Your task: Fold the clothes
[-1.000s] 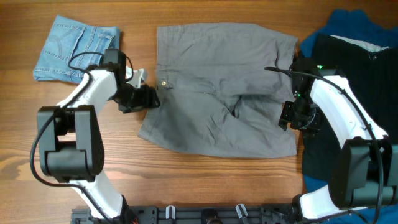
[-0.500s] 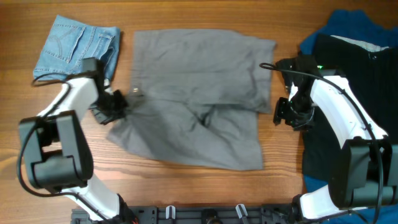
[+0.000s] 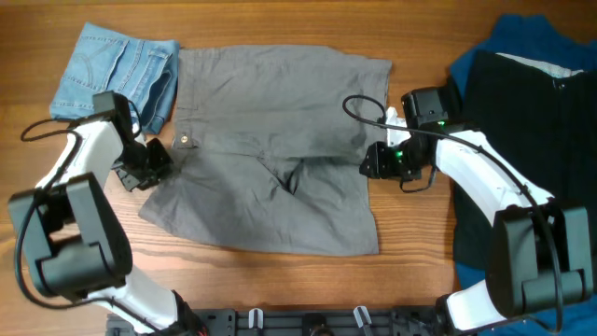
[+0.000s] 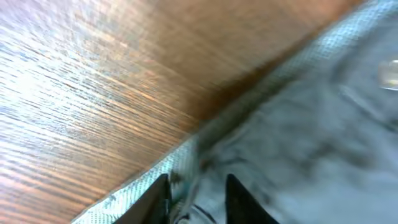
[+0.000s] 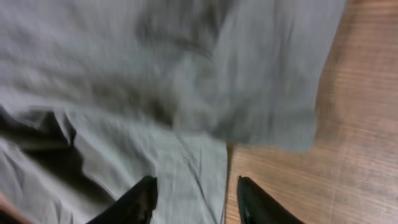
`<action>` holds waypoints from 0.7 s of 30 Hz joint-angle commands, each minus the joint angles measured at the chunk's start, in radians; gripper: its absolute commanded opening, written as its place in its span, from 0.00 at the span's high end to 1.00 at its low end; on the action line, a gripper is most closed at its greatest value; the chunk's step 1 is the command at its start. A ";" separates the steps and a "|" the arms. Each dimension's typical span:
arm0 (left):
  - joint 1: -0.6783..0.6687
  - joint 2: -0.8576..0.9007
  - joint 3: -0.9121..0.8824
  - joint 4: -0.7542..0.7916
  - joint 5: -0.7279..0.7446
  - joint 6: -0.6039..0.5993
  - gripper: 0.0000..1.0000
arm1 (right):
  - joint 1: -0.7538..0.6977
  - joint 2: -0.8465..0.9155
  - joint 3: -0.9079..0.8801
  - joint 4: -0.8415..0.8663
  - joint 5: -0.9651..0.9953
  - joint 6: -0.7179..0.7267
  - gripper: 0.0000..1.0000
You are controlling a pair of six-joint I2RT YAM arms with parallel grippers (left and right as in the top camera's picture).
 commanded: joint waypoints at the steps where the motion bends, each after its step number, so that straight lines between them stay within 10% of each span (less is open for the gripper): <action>1: -0.011 -0.128 0.036 0.010 0.082 0.045 0.61 | 0.003 0.055 -0.005 0.044 0.016 0.034 0.60; 11: -0.112 -0.199 0.035 0.016 0.081 0.068 0.49 | -0.029 0.173 0.007 0.233 0.371 0.173 0.64; 21: -0.160 -0.199 0.035 0.018 0.069 0.091 0.37 | -0.034 0.172 0.080 -0.026 -0.145 -0.150 0.48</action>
